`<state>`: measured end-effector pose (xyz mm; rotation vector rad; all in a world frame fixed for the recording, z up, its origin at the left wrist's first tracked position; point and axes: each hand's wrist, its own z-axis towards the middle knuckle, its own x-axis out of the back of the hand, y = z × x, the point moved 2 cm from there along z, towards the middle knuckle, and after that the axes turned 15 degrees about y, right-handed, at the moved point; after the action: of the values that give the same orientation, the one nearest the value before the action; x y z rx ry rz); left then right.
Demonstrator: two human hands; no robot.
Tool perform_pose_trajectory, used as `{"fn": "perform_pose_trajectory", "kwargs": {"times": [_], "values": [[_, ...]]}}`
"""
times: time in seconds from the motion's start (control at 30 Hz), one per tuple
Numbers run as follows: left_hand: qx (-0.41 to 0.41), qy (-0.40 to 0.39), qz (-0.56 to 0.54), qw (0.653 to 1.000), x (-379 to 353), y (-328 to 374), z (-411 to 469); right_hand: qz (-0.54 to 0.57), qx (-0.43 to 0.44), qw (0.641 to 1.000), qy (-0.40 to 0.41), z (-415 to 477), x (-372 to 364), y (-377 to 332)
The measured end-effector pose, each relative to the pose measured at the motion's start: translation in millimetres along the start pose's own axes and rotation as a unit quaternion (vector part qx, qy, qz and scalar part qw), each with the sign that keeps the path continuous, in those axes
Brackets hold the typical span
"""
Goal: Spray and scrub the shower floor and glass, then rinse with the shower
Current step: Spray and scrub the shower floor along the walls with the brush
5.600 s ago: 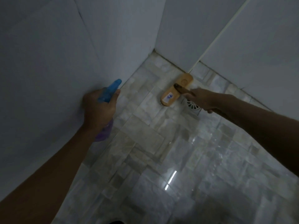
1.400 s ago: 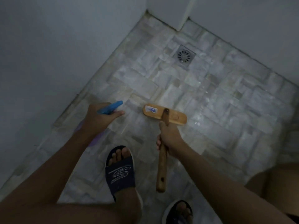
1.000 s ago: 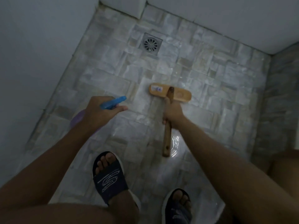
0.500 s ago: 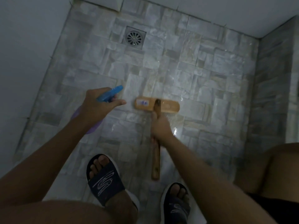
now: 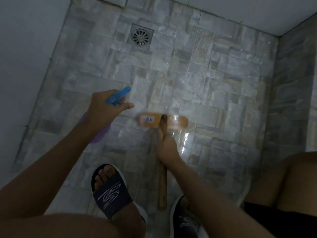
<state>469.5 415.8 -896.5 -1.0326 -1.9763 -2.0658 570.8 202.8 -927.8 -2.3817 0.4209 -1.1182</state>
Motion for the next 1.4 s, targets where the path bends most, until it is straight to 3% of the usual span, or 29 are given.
{"fn": "perform_pose_trajectory", "kwargs": {"times": [0.17,0.27,0.37,0.43,0.63,0.77,0.9,1.03,1.23,1.4], "values": [[0.016,-0.009,-0.01,1.0,-5.5,0.8,0.0,0.076,-0.009,0.996,0.037,76.6,7.4,-47.8],[0.009,-0.015,-0.017,1.0,-11.2,3.8,1.2,0.024,0.001,0.999,0.034,29.4,7.3,-1.4],[0.009,-0.014,-0.015,1.0,-18.2,8.2,6.2,0.02,-0.032,0.999,-0.022,-42.0,8.1,52.8],[0.008,-0.004,-0.024,1.0,-21.3,12.8,9.5,0.014,-0.038,0.999,-0.032,-50.1,10.8,54.8],[0.001,0.002,-0.024,1.0,-27.2,18.3,12.1,0.044,-0.01,0.999,0.024,81.5,30.7,-42.7],[-0.006,-0.008,-0.023,1.0,-32.1,16.7,11.0,0.143,-0.118,0.983,-0.005,117.6,52.4,-80.3],[-0.048,0.005,-0.013,0.999,-34.2,13.7,15.7,0.029,0.004,1.0,-0.001,71.9,43.5,-42.2],[-0.003,0.056,-0.029,0.998,-29.3,9.0,40.3,0.019,-0.013,0.998,-0.062,18.5,39.4,-5.6],[-0.014,0.046,-0.007,0.999,-19.1,16.7,97.1,0.027,0.03,0.999,0.026,137.1,36.3,-81.9],[-0.062,0.047,0.012,0.997,-20.3,25.8,135.6,0.068,-0.023,0.996,0.055,221.2,49.6,-143.0]]}}
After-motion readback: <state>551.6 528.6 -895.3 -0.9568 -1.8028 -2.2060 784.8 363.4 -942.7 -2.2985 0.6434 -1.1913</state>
